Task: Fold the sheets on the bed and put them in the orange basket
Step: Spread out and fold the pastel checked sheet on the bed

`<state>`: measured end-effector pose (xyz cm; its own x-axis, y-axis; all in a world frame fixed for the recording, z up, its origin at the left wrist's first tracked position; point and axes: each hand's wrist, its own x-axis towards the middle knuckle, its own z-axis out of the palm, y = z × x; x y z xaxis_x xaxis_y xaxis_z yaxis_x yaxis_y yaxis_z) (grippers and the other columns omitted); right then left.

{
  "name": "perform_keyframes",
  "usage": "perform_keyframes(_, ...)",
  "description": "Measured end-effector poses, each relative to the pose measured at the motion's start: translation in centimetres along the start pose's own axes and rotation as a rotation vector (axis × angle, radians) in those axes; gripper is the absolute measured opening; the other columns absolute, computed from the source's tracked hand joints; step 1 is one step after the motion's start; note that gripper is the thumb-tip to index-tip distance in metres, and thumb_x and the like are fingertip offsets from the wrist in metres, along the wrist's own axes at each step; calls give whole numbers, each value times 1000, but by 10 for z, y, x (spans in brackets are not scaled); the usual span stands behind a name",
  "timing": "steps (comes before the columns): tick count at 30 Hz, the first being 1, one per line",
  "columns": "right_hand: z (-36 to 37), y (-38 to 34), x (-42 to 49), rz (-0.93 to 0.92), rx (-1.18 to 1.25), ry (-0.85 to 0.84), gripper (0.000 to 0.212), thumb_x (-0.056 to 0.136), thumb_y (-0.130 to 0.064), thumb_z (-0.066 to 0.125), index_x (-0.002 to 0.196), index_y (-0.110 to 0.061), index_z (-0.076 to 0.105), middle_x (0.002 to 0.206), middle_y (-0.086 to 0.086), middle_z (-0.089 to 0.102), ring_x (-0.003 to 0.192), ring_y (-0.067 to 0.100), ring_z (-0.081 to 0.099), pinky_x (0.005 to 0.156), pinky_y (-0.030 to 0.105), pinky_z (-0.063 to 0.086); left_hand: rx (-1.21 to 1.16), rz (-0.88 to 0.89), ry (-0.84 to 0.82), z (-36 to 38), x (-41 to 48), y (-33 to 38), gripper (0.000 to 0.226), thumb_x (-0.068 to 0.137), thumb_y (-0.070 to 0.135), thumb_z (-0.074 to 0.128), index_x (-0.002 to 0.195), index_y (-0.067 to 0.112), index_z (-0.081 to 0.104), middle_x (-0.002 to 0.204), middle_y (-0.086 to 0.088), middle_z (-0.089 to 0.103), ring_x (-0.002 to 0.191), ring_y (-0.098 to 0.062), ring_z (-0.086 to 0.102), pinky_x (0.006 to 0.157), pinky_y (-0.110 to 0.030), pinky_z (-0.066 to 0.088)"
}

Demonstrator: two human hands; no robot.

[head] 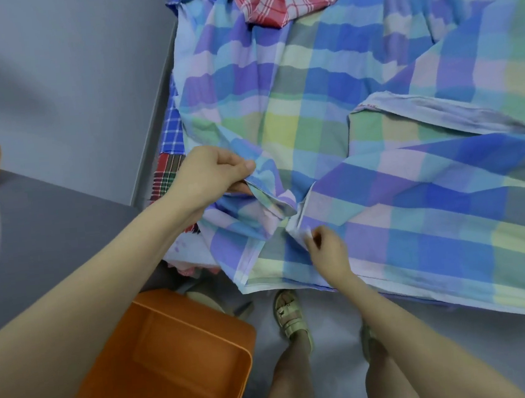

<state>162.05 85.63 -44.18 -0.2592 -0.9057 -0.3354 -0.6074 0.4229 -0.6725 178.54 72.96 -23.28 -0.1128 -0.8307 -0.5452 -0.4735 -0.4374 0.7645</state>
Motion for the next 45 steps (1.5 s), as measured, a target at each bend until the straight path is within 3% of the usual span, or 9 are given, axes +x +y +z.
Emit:
perform_keyframes(3,-73,-49,-1,1,186,204,32,95,-18,52,66,-20,39,61,-7,44,58,9,42,53,19,29,61,48,-78,4,-13,16,14,89,9,61,79,1,63,76,-20,69,63,-15,68,72,-25,56)
perform_keyframes(7,-162,-131,-11,-174,383,457,20,94,-18,55,76,-10,54,64,-12,50,59,-4,48,57,9,34,130,103,-96,10,-32,41,22,91,13,59,70,9,60,59,-6,65,48,-2,61,70,-24,51)
perform_keyframes(12,-180,-189,-33,-363,392,446,16,89,-20,61,76,-10,58,69,1,57,64,14,52,64,31,45,100,210,-128,11,-55,86,20,91,14,59,72,7,61,58,-6,65,48,-4,63,56,-10,48)
perform_keyframes(17,-191,-219,-42,-405,452,515,15,87,-20,61,81,-7,64,77,3,65,71,18,59,69,35,49,102,263,-91,7,-67,133,25,91,12,59,86,-11,64,69,-18,66,51,-12,65,77,-38,55)
perform_keyframes(21,-208,-232,-42,-474,357,592,11,87,-13,59,84,-5,66,78,4,66,70,17,59,65,25,44,99,254,-81,7,-77,162,20,89,2,56,77,-11,63,69,-19,63,46,-10,63,63,-23,56)
perform_keyframes(31,-240,-228,-33,-698,21,706,11,76,1,56,74,0,66,68,10,57,66,18,49,58,18,30,-114,-23,-113,35,-75,199,18,83,11,68,68,5,60,43,-4,58,38,-13,58,46,-20,53)
perform_keyframes(37,-281,-207,-33,-637,110,628,13,79,-1,58,89,-3,66,86,9,61,78,16,54,70,24,41,-107,81,-80,43,-80,238,13,83,-8,62,74,-3,54,58,-13,60,39,-18,61,53,-28,56)
perform_keyframes(42,-334,-173,-34,-441,-17,679,17,75,5,58,71,-9,50,67,2,48,66,26,49,60,40,40,-6,290,-103,43,-114,309,18,85,-6,61,72,-1,51,64,-12,54,36,-15,60,37,-19,48)
perform_keyframes(45,-371,-174,-45,-425,-55,776,22,77,3,58,68,-12,45,64,-2,43,59,24,45,54,34,33,-64,392,-95,40,-135,361,12,88,-6,57,80,-2,50,69,-12,55,33,-13,58,39,-21,51)
